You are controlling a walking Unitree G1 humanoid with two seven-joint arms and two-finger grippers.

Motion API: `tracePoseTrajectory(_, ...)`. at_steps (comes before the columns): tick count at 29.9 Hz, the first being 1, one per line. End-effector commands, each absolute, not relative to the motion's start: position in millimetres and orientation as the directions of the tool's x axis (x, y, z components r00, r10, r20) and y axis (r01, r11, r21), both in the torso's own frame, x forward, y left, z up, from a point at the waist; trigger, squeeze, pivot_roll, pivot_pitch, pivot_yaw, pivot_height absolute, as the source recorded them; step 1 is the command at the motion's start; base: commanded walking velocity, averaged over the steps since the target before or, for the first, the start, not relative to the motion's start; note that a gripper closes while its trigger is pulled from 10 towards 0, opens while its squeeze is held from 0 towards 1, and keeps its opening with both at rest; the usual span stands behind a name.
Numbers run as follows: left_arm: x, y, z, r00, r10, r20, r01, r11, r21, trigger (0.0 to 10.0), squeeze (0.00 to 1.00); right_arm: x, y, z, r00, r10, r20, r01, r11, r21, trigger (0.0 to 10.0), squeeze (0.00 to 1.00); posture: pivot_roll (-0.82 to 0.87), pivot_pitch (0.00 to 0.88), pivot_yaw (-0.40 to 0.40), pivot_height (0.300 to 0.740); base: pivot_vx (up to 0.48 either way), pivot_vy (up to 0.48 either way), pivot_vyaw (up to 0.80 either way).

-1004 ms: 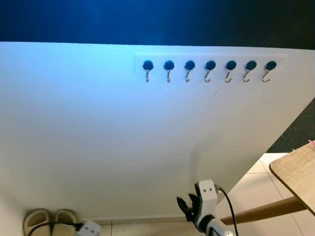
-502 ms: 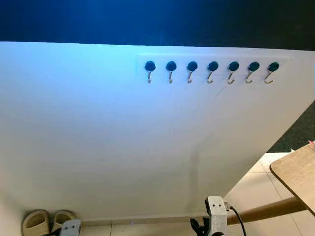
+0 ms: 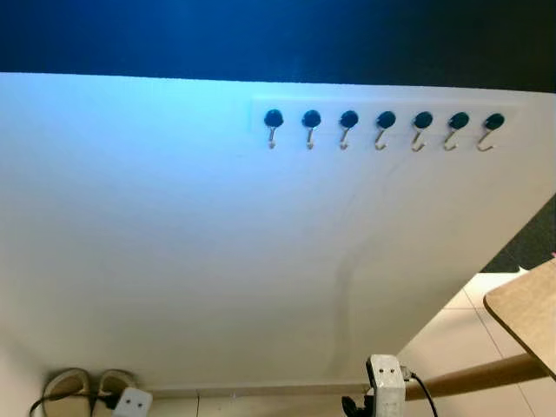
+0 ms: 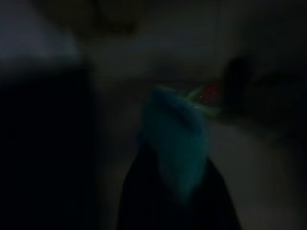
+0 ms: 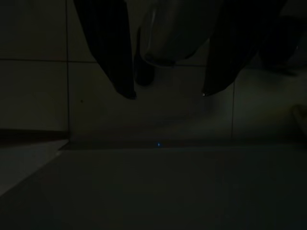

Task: Hang keys on a hook

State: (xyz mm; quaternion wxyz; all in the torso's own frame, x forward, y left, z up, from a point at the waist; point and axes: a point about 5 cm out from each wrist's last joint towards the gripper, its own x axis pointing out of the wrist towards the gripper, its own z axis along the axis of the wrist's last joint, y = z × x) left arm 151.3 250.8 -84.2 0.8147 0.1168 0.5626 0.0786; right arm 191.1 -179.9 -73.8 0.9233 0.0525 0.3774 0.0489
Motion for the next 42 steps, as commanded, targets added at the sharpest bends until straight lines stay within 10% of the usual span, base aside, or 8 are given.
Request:
tracePoseTrajectory(1, 146, 249, -87, 0.358, 0.245, -0.901, -0.024, 0.967, 0.254, 10.0, 0.00, 187, -180, -77, 0.694, 0.127, -0.709, -0.050, 0.990, 0.129, 10.0, 0.00, 0.07, 0.082, -0.030, 0.740, 0.000, 0.000, 0.00)
tracePoseTrajectory(2, 147, 242, -89, 0.339, 0.193, -0.921, -0.260, 0.960, 0.106, 10.0, 0.00, 187, -179, -77, 0.693, 0.128, -0.709, -0.050, 0.990, 0.130, 10.0, 0.00, 0.07, 0.083, -0.030, 0.740, 0.000, 0.000, 0.00)
tracePoseTrajectory(3, 154, 246, -85, 0.395, 0.285, -0.873, 0.152, 0.917, 0.369, 10.0, 0.00, 188, -178, -76, 0.693, 0.131, -0.709, -0.057, 0.990, 0.127, 10.0, 0.00, 0.07, 0.082, -0.030, 0.740, 0.000, 0.000, 0.00)
tracePoseTrajectory(5, 158, 246, -82, 0.457, 0.307, -0.834, 0.388, 0.776, 0.498, 10.0, 0.00, 188, -178, -76, 0.692, 0.132, -0.710, -0.061, 0.990, 0.125, 10.0, 0.00, 0.07, 0.082, -0.030, 0.740, 0.000, 0.000, 0.00)
tracePoseTrajectory(7, 151, 237, -89, 0.376, 0.225, -0.899, -0.050, 0.974, 0.223, 10.0, 0.00, 188, -178, -76, 0.694, 0.130, -0.708, -0.057, 0.990, 0.126, 10.0, 0.00, 0.07, 0.081, -0.027, 0.740, 0.000, 0.000, 0.00)
tracePoseTrajectory(10, 148, 237, -89, 0.405, 0.205, -0.891, 0.201, 0.931, 0.306, 10.0, 0.00, 188, -178, -77, 0.691, 0.126, -0.711, -0.056, 0.991, 0.121, 10.0, 0.00, 0.07, 0.083, -0.028, 0.740, 0.000, 0.000, 0.00)
tracePoseTrajectory(12, 142, 235, -93, 0.363, 0.160, -0.918, 0.007, 0.985, 0.175, 10.0, 0.00, 187, -178, -77, 0.687, 0.123, -0.716, -0.054, 0.991, 0.118, 10.0, 0.00, 0.07, 0.083, -0.027, 0.740, 0.000, 0.000, 0.00)
tracePoseTrajectory(42, 143, 239, -91, 0.430, 0.170, -0.886, 0.021, 0.980, 0.198, 10.0, 0.00, 194, -167, -75, 0.692, 0.138, -0.708, -0.057, 0.989, 0.136, 10.0, 0.00, 0.08, 0.064, -0.025, 0.740, -0.227, 0.000, 0.00)
